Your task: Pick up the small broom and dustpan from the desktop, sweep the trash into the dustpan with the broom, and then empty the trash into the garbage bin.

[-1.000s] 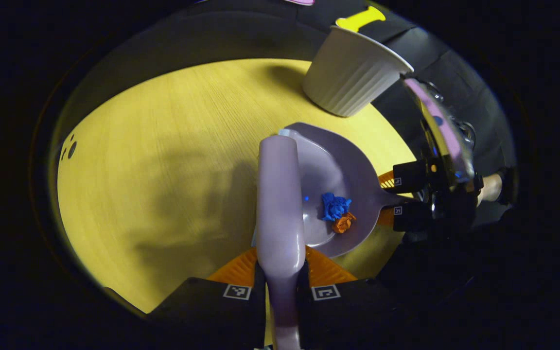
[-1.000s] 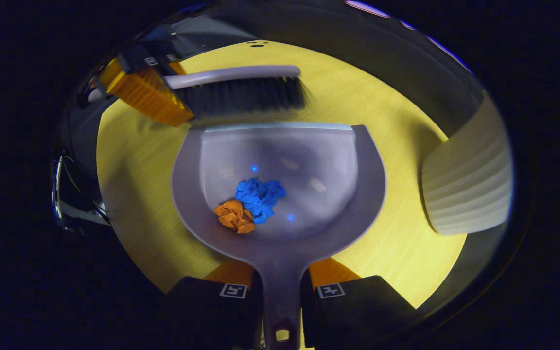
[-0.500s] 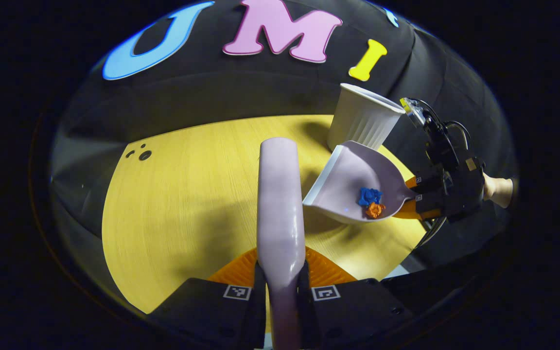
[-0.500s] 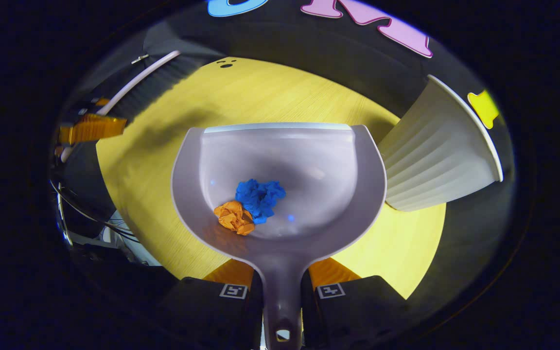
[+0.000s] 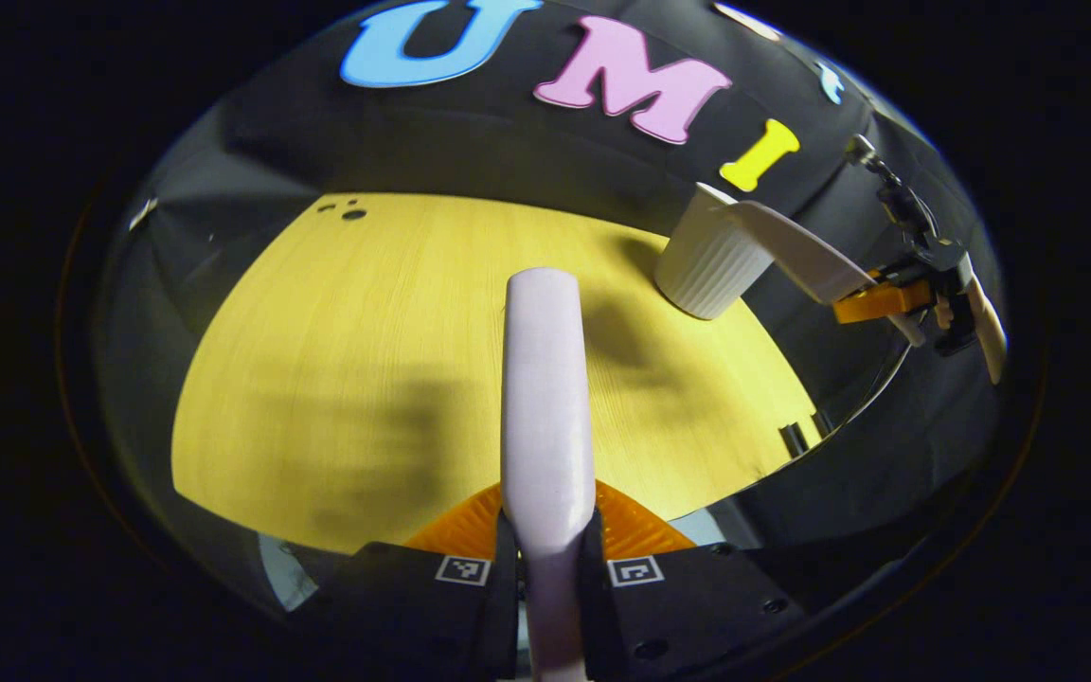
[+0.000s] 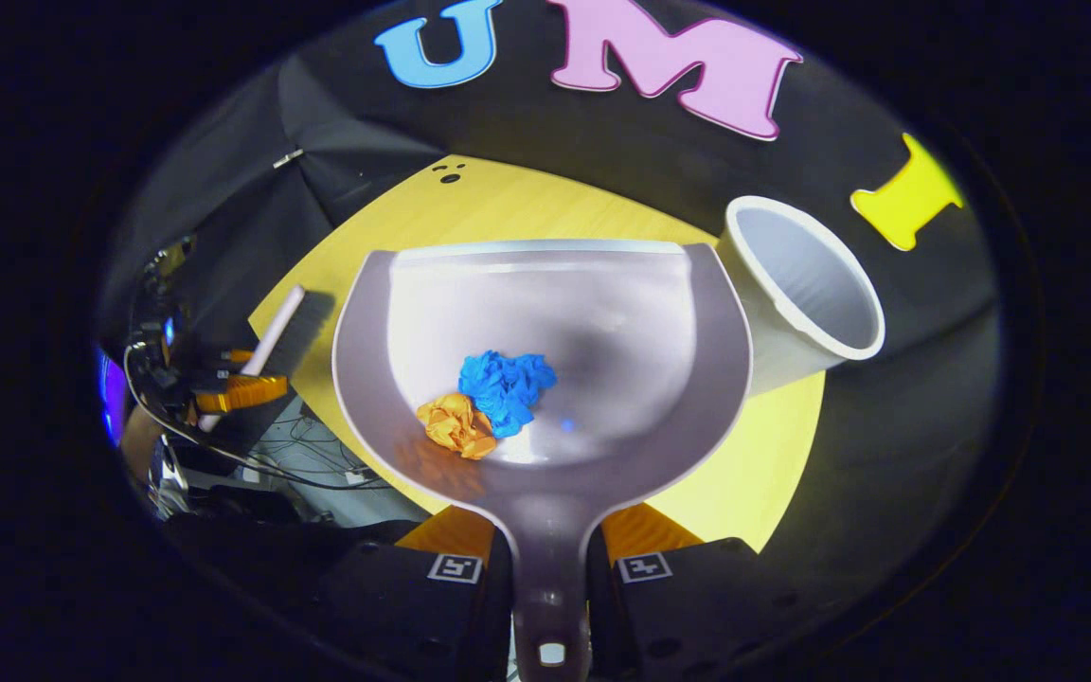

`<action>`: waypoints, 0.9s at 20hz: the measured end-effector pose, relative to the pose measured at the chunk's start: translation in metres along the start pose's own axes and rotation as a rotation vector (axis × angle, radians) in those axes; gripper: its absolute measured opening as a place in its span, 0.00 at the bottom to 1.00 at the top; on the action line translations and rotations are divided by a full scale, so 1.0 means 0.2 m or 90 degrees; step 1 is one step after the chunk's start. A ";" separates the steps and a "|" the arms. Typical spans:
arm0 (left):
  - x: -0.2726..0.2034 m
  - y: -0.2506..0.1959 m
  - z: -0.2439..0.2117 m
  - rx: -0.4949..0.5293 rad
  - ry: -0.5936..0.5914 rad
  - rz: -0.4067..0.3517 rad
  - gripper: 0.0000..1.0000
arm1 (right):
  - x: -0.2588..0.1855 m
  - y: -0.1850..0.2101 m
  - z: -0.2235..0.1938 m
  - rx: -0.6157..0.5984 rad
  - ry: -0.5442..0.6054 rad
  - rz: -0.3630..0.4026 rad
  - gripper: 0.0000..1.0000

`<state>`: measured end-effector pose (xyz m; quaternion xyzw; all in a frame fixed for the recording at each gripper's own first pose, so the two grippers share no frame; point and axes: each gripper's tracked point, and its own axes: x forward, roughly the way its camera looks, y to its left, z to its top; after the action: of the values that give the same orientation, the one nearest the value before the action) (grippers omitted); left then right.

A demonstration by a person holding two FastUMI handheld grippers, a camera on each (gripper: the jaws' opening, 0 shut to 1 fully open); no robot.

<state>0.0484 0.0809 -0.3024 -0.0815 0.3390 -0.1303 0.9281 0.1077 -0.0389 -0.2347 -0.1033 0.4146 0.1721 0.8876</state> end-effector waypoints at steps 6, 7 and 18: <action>-0.05 -0.01 0.05 -0.025 -0.024 0.020 0.31 | 0.00 0.01 -0.01 0.043 -0.024 -0.001 0.37; -0.06 -0.01 0.07 -0.027 -0.024 0.024 0.30 | 0.01 0.00 -0.01 0.039 -0.031 -0.014 0.37; 0.03 -0.02 0.39 -0.054 -0.035 0.095 0.31 | 0.03 0.00 -0.04 0.015 -0.021 -0.080 0.37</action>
<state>0.1021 0.0806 -0.2459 -0.0988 0.3235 -0.0440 0.9400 0.1061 -0.0407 -0.2440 -0.1159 0.3944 0.1131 0.9046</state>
